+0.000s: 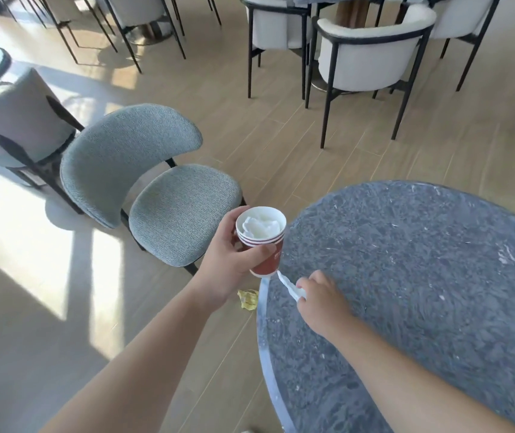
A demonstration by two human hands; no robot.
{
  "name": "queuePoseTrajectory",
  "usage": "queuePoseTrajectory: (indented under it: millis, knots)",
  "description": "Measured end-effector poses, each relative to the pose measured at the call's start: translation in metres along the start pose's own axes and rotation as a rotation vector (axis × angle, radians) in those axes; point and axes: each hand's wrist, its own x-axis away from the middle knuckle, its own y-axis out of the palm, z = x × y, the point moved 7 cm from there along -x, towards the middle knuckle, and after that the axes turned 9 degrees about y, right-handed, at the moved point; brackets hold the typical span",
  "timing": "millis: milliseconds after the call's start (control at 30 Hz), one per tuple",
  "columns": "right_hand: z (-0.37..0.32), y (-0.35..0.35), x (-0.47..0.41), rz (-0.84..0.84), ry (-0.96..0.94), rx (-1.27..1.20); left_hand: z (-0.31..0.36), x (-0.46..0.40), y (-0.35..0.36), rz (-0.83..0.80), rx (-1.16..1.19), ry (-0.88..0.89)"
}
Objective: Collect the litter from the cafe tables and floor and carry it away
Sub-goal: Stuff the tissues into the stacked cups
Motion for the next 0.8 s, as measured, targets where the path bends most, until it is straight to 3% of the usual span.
queuePoseTrajectory:
  millis: [233,400,500,633,800]
  knots:
    - [-0.016,0.031,-0.013,-0.094,-0.113,0.126,-0.015,-0.015,-0.004,-0.016,-0.007,-0.039]
    - [-0.014,0.036,-0.01,-0.155,-0.076,0.117,-0.014,-0.019,-0.011,-0.025,-0.009,-0.039]
    - [-0.012,0.025,-0.01,-0.181,0.012,-0.008,-0.008,-0.02,-0.015,-0.042,-0.006,-0.035]
    - [-0.024,-0.026,-0.01,-0.036,0.141,-0.316,0.0,-0.025,-0.021,-0.062,-0.013,-0.019]
    - [-0.06,-0.121,-0.001,0.198,0.108,-0.576,0.009,-0.025,-0.025,-0.076,-0.024,0.011]
